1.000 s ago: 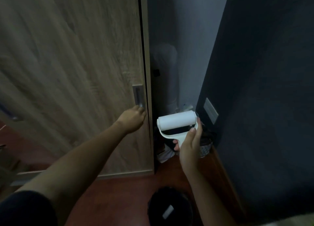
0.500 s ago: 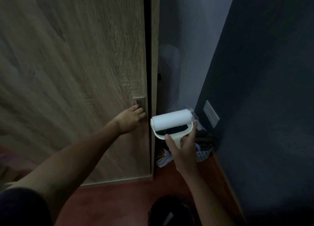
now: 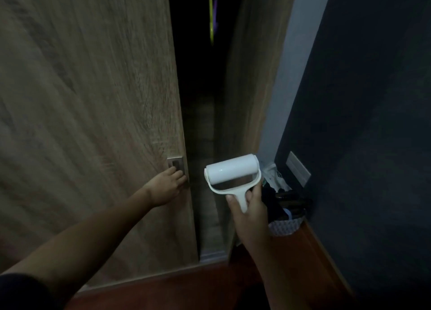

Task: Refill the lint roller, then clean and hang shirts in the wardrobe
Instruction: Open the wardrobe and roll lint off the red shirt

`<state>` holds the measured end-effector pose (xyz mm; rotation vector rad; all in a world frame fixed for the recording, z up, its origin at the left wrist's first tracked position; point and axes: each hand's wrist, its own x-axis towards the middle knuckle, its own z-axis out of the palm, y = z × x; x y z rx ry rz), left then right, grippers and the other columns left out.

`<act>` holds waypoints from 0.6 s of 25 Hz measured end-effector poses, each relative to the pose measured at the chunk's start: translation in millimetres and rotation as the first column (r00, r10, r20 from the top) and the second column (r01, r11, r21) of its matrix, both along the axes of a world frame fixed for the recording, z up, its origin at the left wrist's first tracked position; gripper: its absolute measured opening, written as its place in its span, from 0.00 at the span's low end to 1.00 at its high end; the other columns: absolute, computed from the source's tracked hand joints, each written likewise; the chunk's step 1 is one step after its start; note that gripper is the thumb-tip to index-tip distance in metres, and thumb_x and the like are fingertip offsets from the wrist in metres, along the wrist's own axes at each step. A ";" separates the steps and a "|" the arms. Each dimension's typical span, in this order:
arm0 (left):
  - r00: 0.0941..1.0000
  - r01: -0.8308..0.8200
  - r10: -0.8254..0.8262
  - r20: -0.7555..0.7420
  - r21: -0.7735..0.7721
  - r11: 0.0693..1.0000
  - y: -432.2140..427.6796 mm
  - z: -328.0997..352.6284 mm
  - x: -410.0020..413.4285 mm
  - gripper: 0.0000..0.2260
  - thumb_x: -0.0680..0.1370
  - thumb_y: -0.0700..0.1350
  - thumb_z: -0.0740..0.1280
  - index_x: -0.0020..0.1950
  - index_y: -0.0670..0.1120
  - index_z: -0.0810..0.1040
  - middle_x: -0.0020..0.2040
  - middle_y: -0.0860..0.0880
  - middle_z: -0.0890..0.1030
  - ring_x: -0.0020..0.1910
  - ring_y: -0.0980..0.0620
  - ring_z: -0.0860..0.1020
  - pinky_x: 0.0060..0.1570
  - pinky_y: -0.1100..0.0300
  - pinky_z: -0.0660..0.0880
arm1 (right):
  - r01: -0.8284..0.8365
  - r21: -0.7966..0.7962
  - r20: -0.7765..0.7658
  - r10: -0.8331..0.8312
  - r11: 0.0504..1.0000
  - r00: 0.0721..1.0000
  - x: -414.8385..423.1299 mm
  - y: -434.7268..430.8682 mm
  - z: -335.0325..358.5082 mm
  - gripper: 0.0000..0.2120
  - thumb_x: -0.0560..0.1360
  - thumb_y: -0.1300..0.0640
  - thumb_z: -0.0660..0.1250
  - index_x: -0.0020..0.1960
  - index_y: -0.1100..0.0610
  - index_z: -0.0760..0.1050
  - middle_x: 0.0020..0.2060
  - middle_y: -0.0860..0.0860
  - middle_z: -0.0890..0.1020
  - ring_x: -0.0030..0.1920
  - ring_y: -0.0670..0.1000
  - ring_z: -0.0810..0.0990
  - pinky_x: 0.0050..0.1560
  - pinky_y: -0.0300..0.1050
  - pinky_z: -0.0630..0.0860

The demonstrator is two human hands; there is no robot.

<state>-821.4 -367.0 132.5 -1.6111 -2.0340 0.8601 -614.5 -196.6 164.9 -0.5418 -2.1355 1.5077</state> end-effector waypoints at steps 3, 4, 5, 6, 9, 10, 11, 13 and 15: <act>0.999 -0.041 0.040 -0.031 -0.035 0.999 -49.6 2.3 -10.3 0.07 0.67 0.48 0.72 0.39 0.46 0.85 0.43 0.48 0.83 0.39 0.49 0.78 0.43 0.55 0.76 | 0.105 0.137 0.005 -0.106 0.985 0.994 -16.1 -45.9 -7.0 0.32 0.74 0.37 0.59 0.71 0.52 0.59 0.60 0.52 0.77 0.60 0.50 0.77 0.59 0.49 0.75; 0.998 -0.058 0.056 -0.030 -0.049 0.997 -64.3 2.4 -11.6 0.06 0.66 0.47 0.72 0.38 0.46 0.85 0.43 0.48 0.82 0.39 0.48 0.77 0.43 0.54 0.75 | 0.129 0.167 0.019 -0.134 0.977 0.991 -19.4 -59.1 -9.0 0.28 0.75 0.38 0.58 0.68 0.54 0.63 0.56 0.53 0.80 0.55 0.52 0.79 0.55 0.51 0.76; 0.996 -0.075 0.072 -0.044 -0.068 0.995 -81.4 1.4 -13.5 0.06 0.66 0.47 0.71 0.37 0.46 0.85 0.43 0.47 0.82 0.39 0.48 0.77 0.43 0.53 0.75 | 0.147 0.174 0.024 -0.153 0.974 0.988 -22.4 -74.4 -8.3 0.23 0.76 0.42 0.59 0.64 0.56 0.67 0.50 0.54 0.81 0.50 0.53 0.81 0.49 0.51 0.77; 0.994 -0.096 0.091 -0.067 -0.085 0.992 -97.8 0.9 -15.7 0.07 0.68 0.47 0.69 0.38 0.46 0.85 0.43 0.47 0.82 0.39 0.47 0.77 0.43 0.53 0.75 | 0.160 0.176 0.031 -0.168 0.971 0.985 -25.4 -89.2 -6.1 0.19 0.77 0.46 0.60 0.60 0.59 0.69 0.46 0.54 0.82 0.46 0.54 0.81 0.44 0.50 0.76; 0.991 -0.120 0.114 -0.063 -0.089 0.989 -139.8 2.9 -25.7 0.14 0.72 0.45 0.60 0.38 0.45 0.85 0.42 0.47 0.81 0.39 0.47 0.76 0.43 0.54 0.75 | 0.186 0.234 0.074 -0.209 0.954 0.975 -35.1 -125.7 -1.9 0.15 0.77 0.48 0.60 0.52 0.61 0.70 0.41 0.56 0.81 0.42 0.56 0.80 0.37 0.44 0.69; 0.989 -0.144 0.138 -0.058 -0.102 0.984 -153.9 3.3 -26.3 0.14 0.72 0.45 0.59 0.38 0.45 0.85 0.41 0.47 0.81 0.39 0.47 0.76 0.42 0.54 0.75 | 0.191 0.266 0.082 -0.220 0.945 0.972 -39.1 -136.0 -2.3 0.15 0.77 0.48 0.59 0.50 0.61 0.70 0.41 0.56 0.81 0.41 0.55 0.80 0.37 0.44 0.68; 0.986 -0.163 0.156 -0.066 -0.117 0.980 -166.5 3.5 -26.6 0.12 0.72 0.46 0.62 0.38 0.45 0.84 0.41 0.47 0.80 0.38 0.48 0.76 0.41 0.54 0.75 | 0.186 0.285 0.077 -0.216 0.940 0.973 -42.7 -144.4 -3.2 0.16 0.77 0.46 0.58 0.50 0.59 0.69 0.41 0.55 0.81 0.41 0.55 0.80 0.36 0.44 0.68; 0.982 -0.184 0.177 -0.063 -0.139 0.973 -189.5 4.2 -29.9 0.11 0.72 0.46 0.63 0.38 0.44 0.84 0.40 0.47 0.80 0.38 0.48 0.76 0.41 0.54 0.74 | 0.145 0.289 0.068 -0.171 0.946 0.983 -50.2 -160.0 -4.9 0.16 0.76 0.44 0.57 0.50 0.58 0.68 0.40 0.54 0.80 0.39 0.54 0.79 0.35 0.46 0.72; 0.976 -0.216 0.210 -0.059 -0.143 0.966 -209.3 5.2 -33.3 0.16 0.72 0.44 0.57 0.36 0.44 0.84 0.39 0.47 0.80 0.37 0.47 0.75 0.39 0.54 0.73 | 0.098 0.319 0.062 -0.124 0.943 0.990 -57.5 -172.4 -2.4 0.16 0.77 0.46 0.58 0.51 0.60 0.68 0.39 0.54 0.80 0.38 0.53 0.79 0.34 0.45 0.71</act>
